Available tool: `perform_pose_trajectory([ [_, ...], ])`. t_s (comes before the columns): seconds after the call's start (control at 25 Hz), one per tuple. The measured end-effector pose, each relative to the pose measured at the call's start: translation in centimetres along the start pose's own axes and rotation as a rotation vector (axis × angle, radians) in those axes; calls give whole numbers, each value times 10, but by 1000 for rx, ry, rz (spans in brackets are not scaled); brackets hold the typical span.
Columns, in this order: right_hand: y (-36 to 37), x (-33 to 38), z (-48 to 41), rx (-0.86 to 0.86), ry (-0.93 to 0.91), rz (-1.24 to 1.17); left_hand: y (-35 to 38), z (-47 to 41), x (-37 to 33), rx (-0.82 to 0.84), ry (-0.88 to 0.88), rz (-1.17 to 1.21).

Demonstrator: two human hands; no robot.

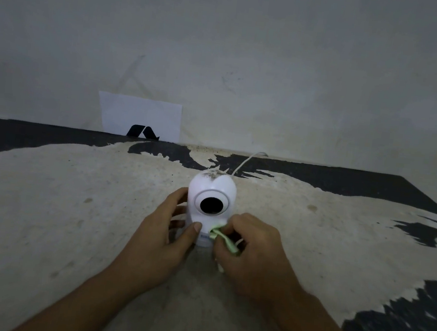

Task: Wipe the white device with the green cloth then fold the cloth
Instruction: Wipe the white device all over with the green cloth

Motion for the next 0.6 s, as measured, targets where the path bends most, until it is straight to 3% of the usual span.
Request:
perform_pose_trajectory([
  [0.08,4,1,1,68,-17,21,0,0,0,-4,-2,4],
  [0.24,-17,-5,-5,-133,13,-47,1,0,0,1,-7,-13],
  [0.44,15,9,2,114,-56,63,1,0,1,-10,-22,1],
  [0.6,-23,-12,-6,-153,40,-17,0,0,-1,-4,-8,-8],
])
Point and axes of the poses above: each hand's wrist, its own z-axis away from the middle knuckle, its own y-axis out of the palm, x = y × z, the point moved 7 cm from there along -z, towards the middle knuckle, and after that the axes turned 10 degrees about -z, right-handed, at the moved point
